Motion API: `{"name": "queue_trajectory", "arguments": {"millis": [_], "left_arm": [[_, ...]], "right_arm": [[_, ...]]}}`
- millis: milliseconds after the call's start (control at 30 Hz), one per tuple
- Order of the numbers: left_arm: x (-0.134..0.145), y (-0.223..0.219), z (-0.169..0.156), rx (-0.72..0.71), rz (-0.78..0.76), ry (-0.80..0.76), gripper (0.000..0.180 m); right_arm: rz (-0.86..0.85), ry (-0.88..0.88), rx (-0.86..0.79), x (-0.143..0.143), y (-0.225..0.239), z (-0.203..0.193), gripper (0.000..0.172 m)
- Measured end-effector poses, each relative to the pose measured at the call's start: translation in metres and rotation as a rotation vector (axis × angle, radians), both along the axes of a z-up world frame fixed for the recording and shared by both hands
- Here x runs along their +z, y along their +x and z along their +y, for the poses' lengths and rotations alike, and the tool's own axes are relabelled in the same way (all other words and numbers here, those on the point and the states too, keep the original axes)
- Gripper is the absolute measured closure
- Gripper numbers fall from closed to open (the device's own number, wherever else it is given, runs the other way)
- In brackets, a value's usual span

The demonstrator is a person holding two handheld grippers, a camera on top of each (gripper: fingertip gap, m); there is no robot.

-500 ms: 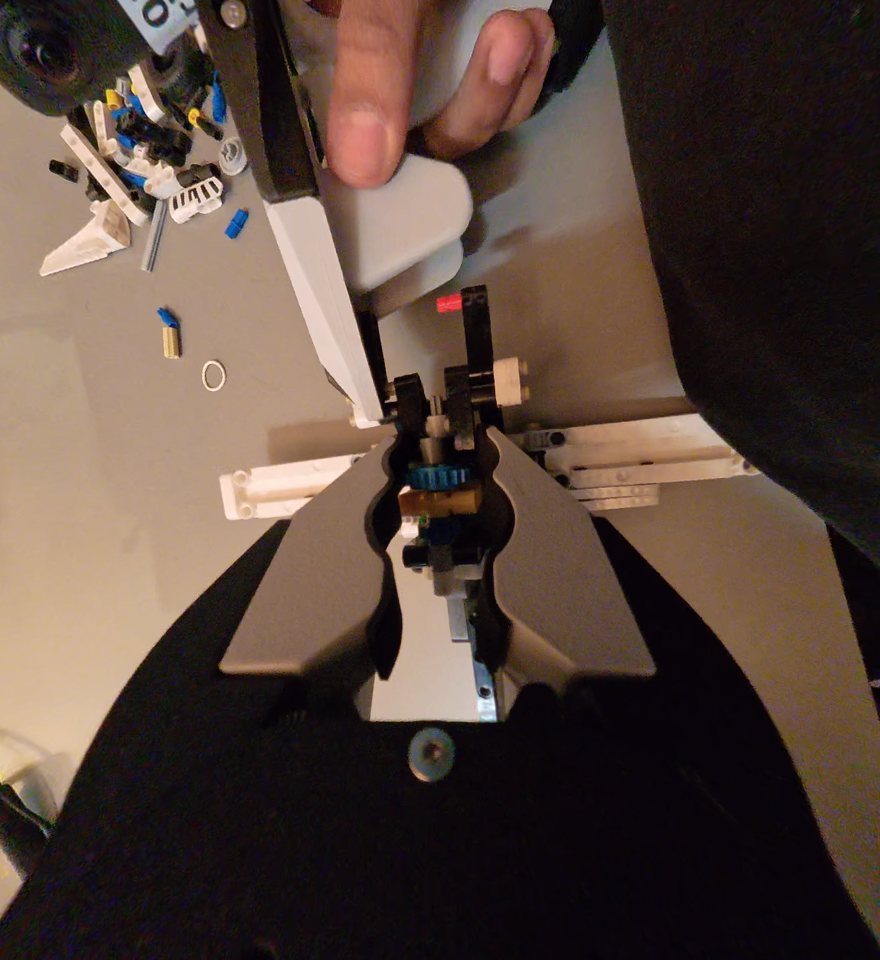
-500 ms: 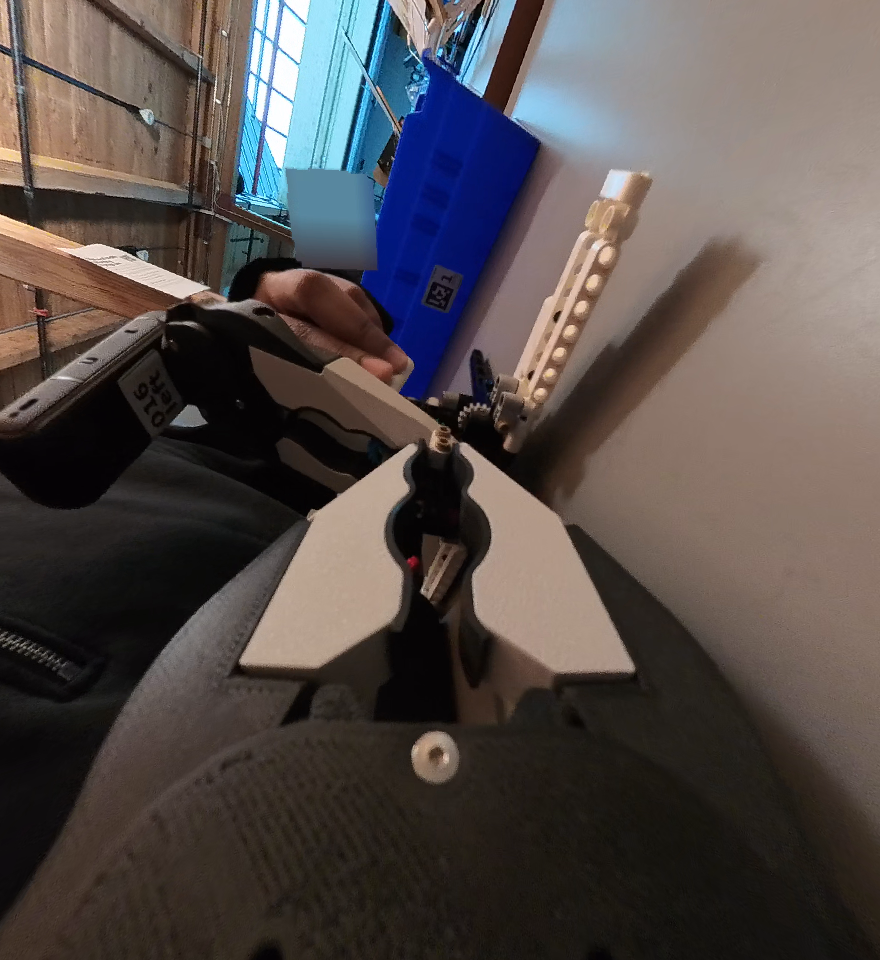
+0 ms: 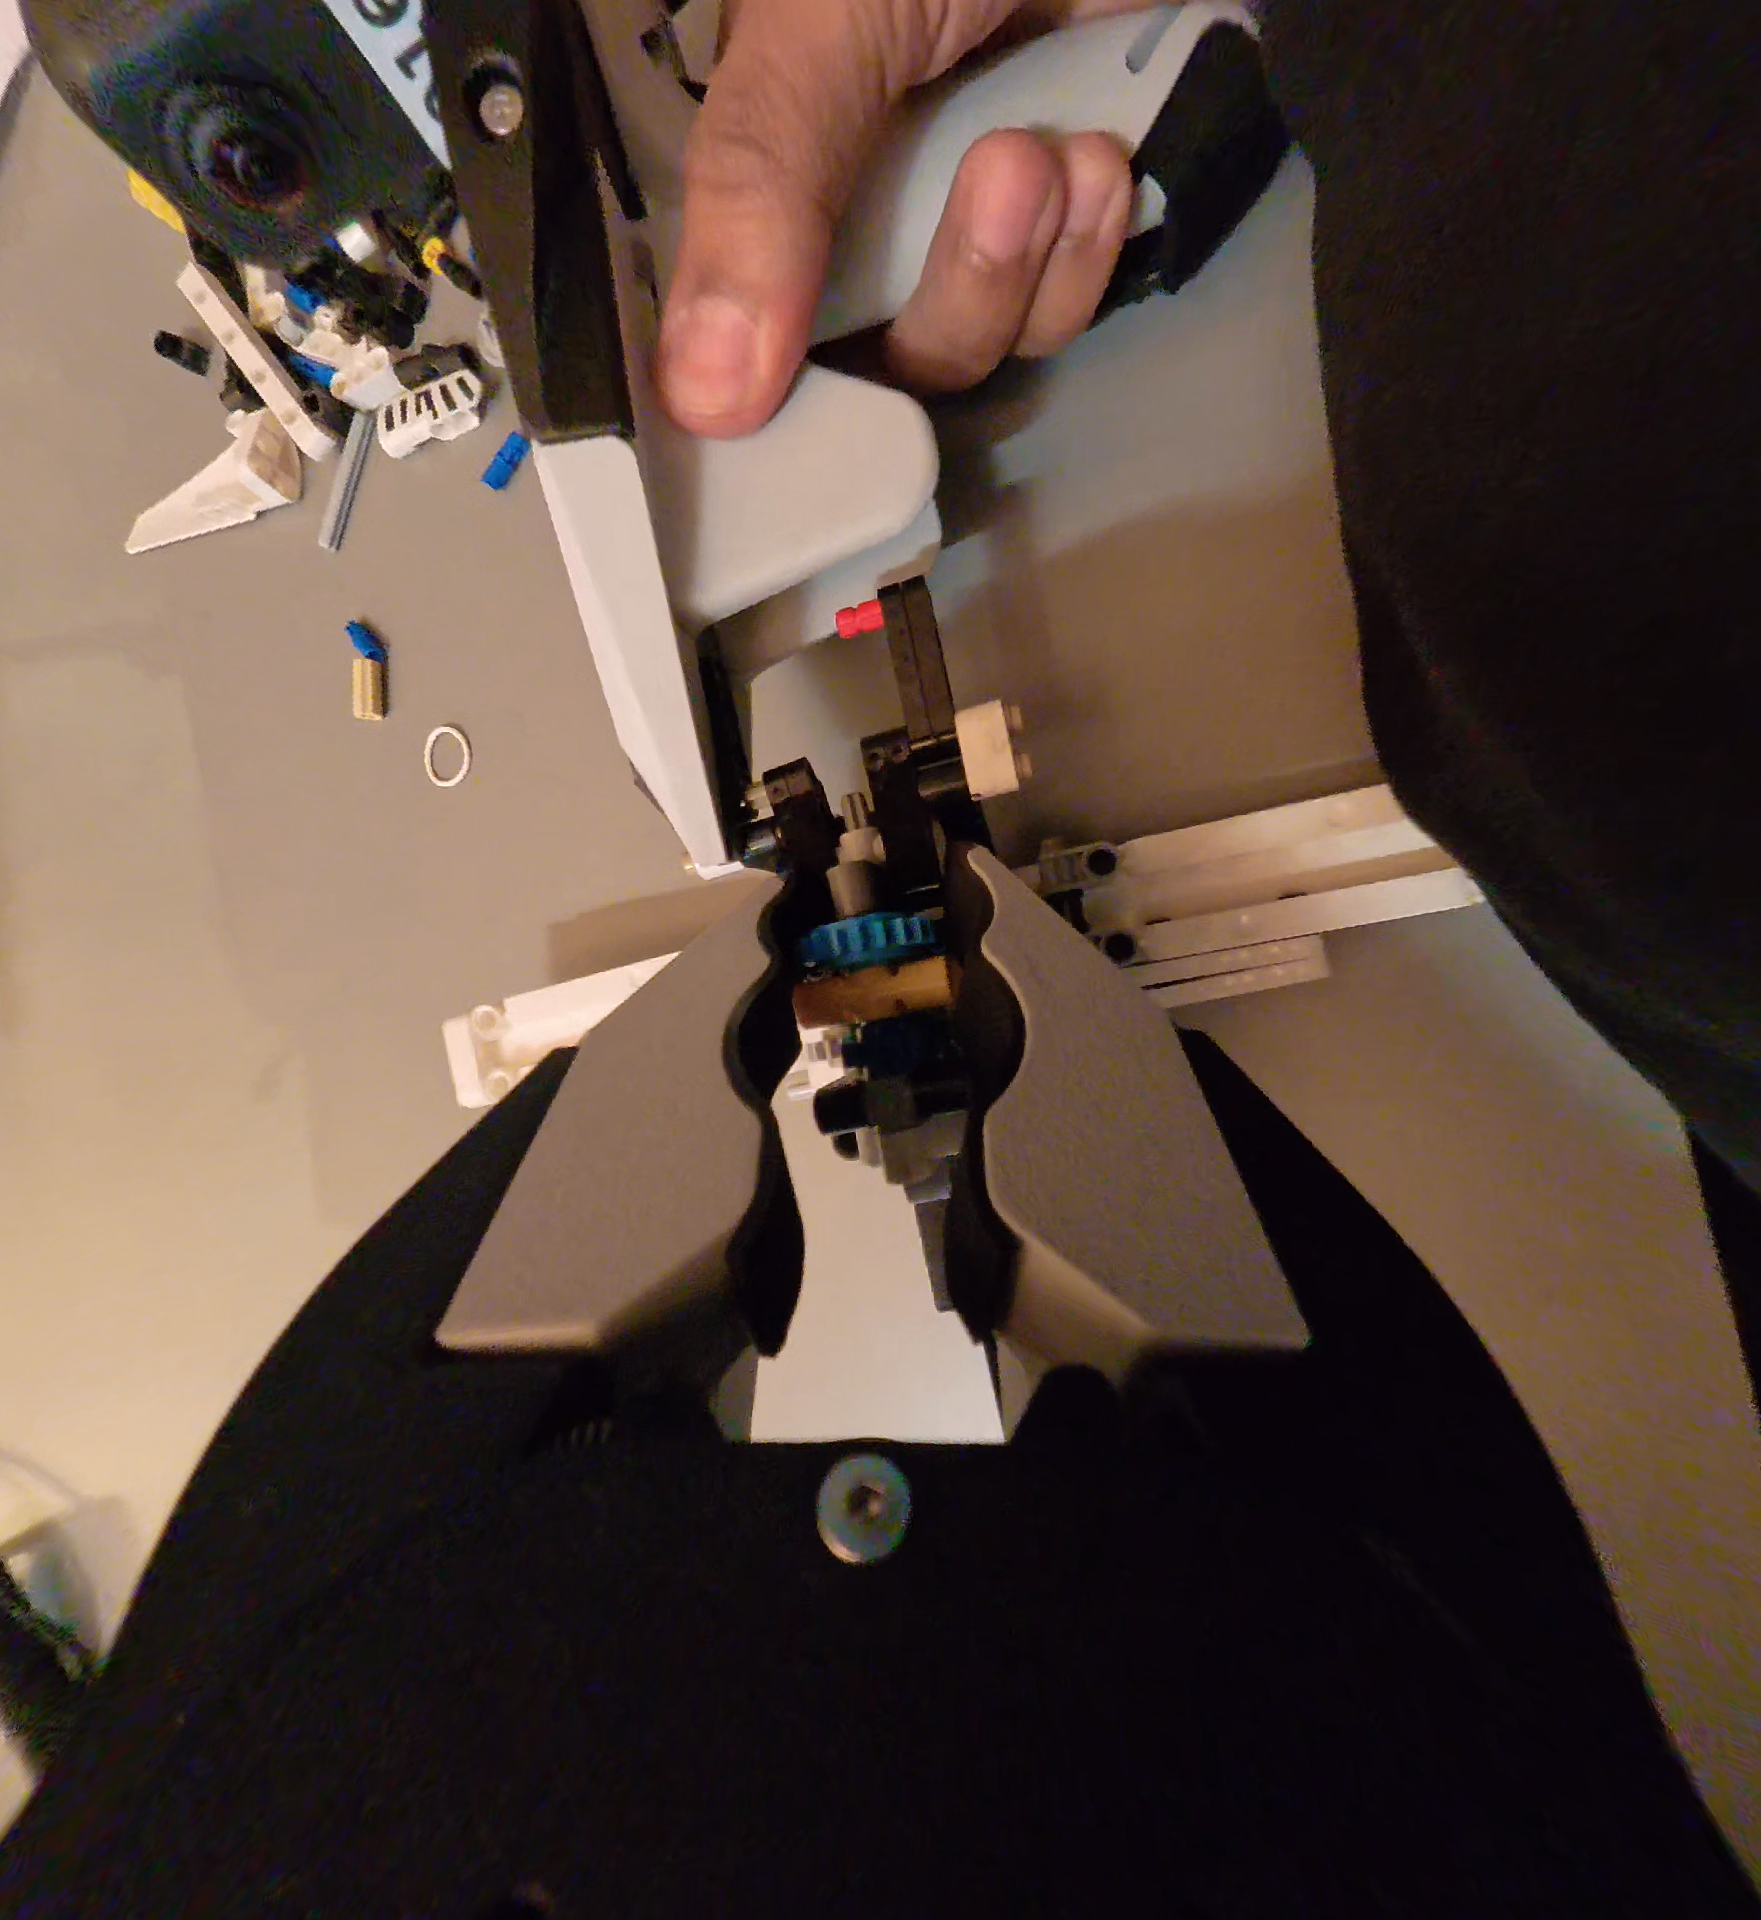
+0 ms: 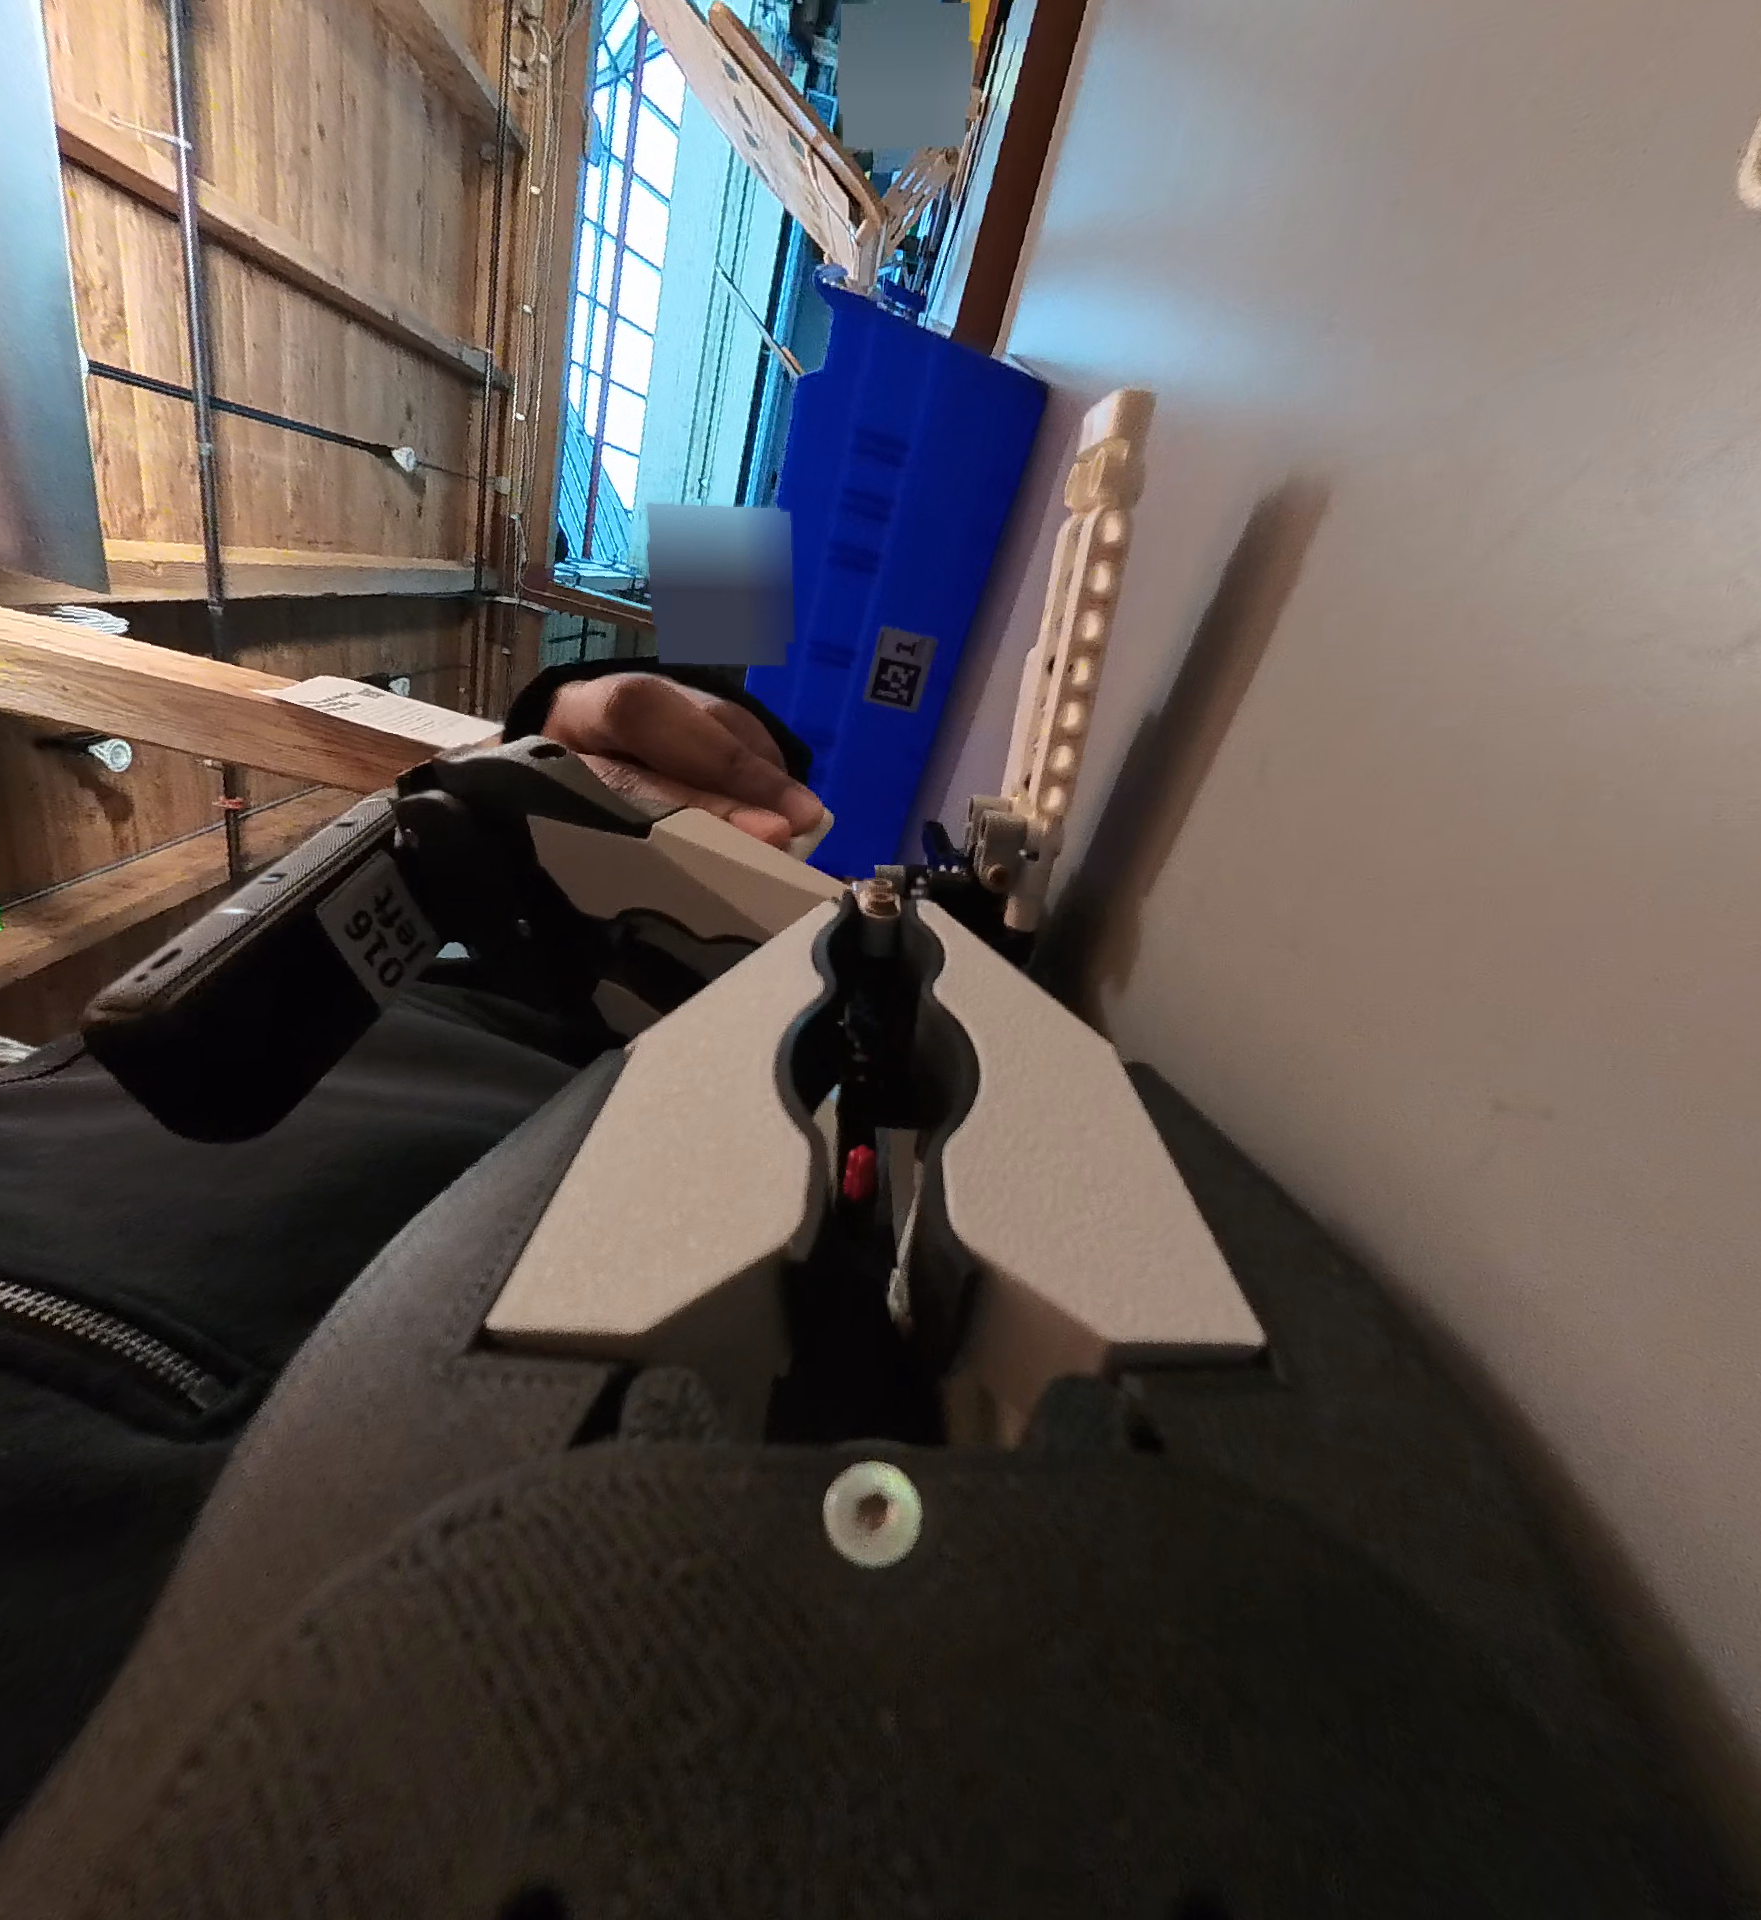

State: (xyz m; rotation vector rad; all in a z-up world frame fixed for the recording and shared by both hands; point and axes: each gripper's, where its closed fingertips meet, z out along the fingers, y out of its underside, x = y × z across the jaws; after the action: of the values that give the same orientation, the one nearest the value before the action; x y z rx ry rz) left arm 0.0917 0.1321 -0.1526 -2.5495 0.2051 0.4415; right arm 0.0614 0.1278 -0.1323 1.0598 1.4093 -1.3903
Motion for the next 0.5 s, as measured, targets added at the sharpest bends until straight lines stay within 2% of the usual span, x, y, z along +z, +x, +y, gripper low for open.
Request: {"name": "queue_trajectory", "arguments": {"millis": [100, 300, 500], "left_arm": [[0.006, 0.004, 0.001, -0.011, -0.073, 0.069, 0.156], [0.009, 0.012, 0.002, -0.067, -0.108, 0.084, 0.156], [0.008, 0.012, 0.002, -0.079, -0.135, 0.098, 0.155]], "right_arm": [[0.063, -0.011, 0.002, 0.005, 0.002, 0.0, 0.17], [0.06, -0.055, 0.122, 0.01, 0.011, 0.0, 0.17], [0.106, -0.025, 0.207, 0.008, 0.013, -0.001, 0.17]]}}
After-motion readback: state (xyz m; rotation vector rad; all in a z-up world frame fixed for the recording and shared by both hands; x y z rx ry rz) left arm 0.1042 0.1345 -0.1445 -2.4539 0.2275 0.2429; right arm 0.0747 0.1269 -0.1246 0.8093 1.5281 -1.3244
